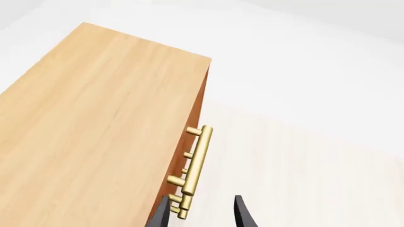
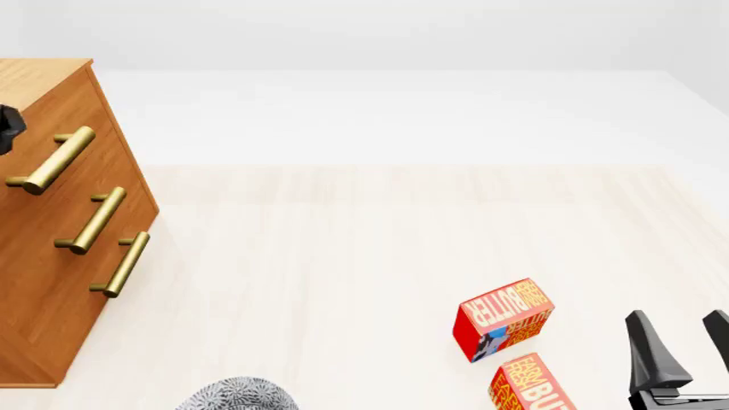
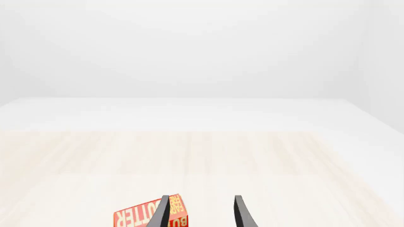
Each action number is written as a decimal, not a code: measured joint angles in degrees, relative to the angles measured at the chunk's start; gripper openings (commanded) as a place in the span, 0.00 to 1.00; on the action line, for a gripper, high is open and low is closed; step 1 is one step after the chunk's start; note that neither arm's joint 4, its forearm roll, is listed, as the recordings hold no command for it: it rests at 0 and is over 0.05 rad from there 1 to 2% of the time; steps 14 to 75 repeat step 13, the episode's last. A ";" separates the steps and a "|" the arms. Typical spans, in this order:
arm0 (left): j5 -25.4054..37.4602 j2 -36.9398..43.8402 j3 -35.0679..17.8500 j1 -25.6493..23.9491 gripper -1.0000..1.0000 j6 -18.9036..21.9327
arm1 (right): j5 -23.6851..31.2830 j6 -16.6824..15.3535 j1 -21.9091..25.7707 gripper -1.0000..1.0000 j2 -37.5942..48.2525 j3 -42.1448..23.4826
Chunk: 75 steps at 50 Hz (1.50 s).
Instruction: Put the chocolate pudding in the top drawer of the cabinet and close it.
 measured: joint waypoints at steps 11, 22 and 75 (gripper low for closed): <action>4.07 -3.15 -6.10 0.59 1.00 1.08 | -0.09 0.00 0.00 1.00 0.03 0.06; 4.98 -3.70 -7.46 0.80 1.00 1.49 | -0.11 0.00 0.00 1.00 0.04 0.08; 4.98 -3.70 -7.46 0.80 1.00 1.49 | -0.11 0.00 0.00 1.00 0.04 0.08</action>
